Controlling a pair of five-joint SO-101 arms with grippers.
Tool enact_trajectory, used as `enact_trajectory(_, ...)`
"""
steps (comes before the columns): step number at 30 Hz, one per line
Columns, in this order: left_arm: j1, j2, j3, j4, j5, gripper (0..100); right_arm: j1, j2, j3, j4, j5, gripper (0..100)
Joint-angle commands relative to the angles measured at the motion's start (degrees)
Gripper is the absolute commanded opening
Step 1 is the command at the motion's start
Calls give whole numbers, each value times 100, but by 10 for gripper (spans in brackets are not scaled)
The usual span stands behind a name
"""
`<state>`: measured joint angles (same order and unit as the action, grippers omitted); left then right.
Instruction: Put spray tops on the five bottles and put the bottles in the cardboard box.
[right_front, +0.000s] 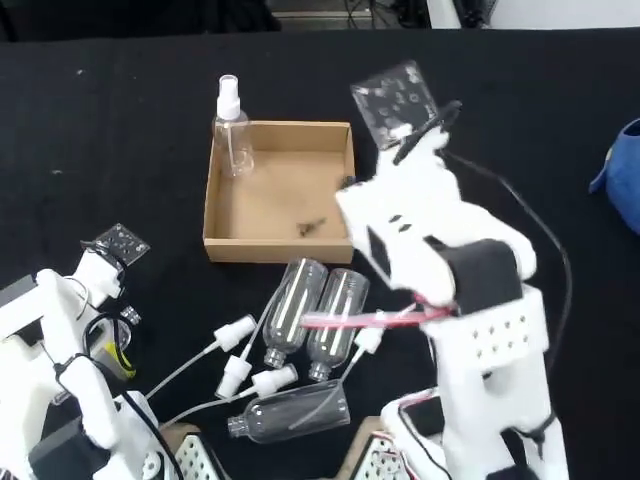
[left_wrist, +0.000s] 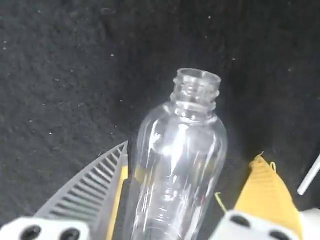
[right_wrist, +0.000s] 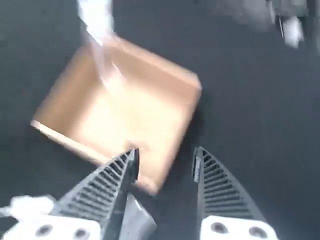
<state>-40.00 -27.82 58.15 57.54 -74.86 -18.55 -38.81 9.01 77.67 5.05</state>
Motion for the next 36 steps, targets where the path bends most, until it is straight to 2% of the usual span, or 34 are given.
enact_trajectory(1, 4, -53, 40, -53, 53, 238, -607, 549, -1516, 35, -369, 163)
enact_trajectory(5, -163, -88, -66, 141, 0, 238, -1169, 1437, -2536, 237, -598, 163)
enact_trajectory(12, -391, -35, -84, 255, -141, 241, -1486, 1956, -3547, 642, -554, 164)
enact_trajectory(18, -567, -88, -84, 255, -536, 241, -1829, 2343, -3495, 413, -554, 164)
enact_trajectory(23, -558, -88, -84, 255, -545, 241, -2154, 2360, -3503, 800, -264, 164)
enact_trajectory(29, -453, -35, -66, 246, -598, 238, -1969, 2334, -3134, 1530, 53, 164)
enact_trajectory(32, -593, -79, -22, 299, -1002, 236, -1864, 2325, -3037, 1600, 53, 163)
enact_trajectory(34, -725, -88, -40, 299, -1169, 195, -1890, 2325, -3002, 1644, 18, 163)
enact_trajectory(36, -778, -97, -92, 299, -1187, 98, -1960, 2325, -3011, 1855, 26, 163)
